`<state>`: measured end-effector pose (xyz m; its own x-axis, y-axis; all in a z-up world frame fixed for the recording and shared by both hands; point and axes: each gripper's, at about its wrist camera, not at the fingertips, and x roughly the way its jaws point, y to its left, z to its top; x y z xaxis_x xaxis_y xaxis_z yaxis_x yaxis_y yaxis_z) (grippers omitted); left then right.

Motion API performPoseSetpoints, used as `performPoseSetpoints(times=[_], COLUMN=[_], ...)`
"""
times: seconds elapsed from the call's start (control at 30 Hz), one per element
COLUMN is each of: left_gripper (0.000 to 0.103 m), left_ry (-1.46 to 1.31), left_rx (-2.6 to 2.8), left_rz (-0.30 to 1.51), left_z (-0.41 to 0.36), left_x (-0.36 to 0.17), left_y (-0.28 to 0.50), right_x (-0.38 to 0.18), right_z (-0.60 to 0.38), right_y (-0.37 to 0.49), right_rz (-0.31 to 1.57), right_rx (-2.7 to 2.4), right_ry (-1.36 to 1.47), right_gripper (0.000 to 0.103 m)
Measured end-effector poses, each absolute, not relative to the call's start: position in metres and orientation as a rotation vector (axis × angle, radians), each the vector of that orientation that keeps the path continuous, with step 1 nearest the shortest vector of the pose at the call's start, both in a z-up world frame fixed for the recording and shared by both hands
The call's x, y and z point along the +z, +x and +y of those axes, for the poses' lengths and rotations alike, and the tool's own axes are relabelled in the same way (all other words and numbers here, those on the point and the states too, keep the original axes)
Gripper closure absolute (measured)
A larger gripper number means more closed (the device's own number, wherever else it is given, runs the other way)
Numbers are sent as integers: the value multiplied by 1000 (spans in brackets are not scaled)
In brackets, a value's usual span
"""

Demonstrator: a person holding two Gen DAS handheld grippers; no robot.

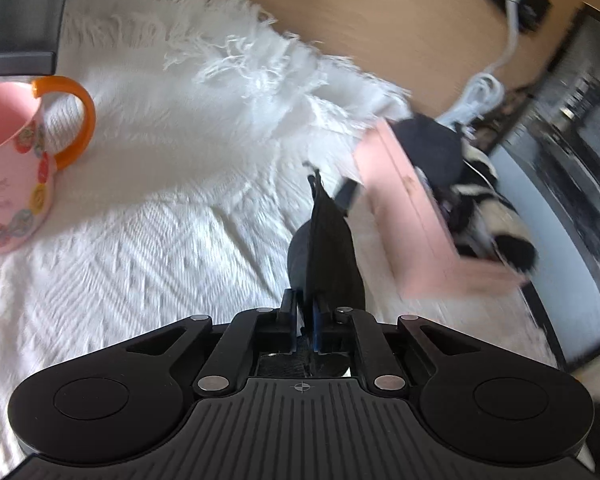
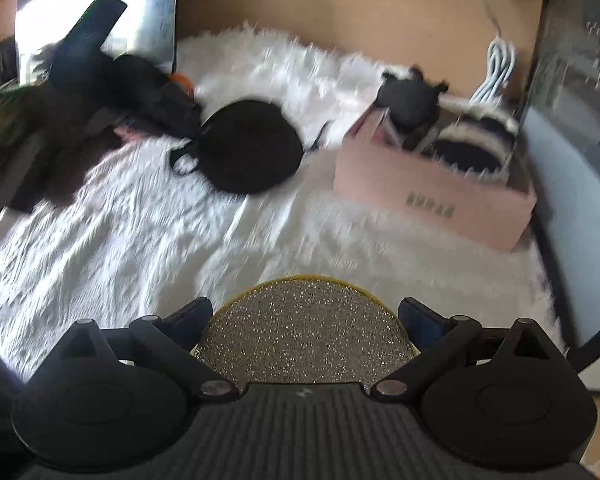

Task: Organize soft objects
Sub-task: 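Carry the eye mask into the pink box and open the left gripper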

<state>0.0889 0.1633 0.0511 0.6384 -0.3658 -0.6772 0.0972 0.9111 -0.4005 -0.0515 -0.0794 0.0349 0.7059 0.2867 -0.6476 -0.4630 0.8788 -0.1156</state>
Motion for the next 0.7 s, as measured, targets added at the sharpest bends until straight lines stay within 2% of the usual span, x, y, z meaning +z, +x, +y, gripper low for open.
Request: performPoseSetpoints(times=[0.17,0.43,0.7], left_gripper=[94,94,94], left_ry=[-348,-363,-366], left_rx=[-313,-422,-555], left_rz=[847,827,675], left_z=[168,159,129], left_x=[56,75,134], left_y=[53,14,40], right_x=[38,54,92], right_z=[-78,-87,-120], right_y=[-45,-50,-58], right_rz=[636,640,572], right_rx=[400,342,251], right_ry=[-292,-332,-245], right_gripper=[4,10,10])
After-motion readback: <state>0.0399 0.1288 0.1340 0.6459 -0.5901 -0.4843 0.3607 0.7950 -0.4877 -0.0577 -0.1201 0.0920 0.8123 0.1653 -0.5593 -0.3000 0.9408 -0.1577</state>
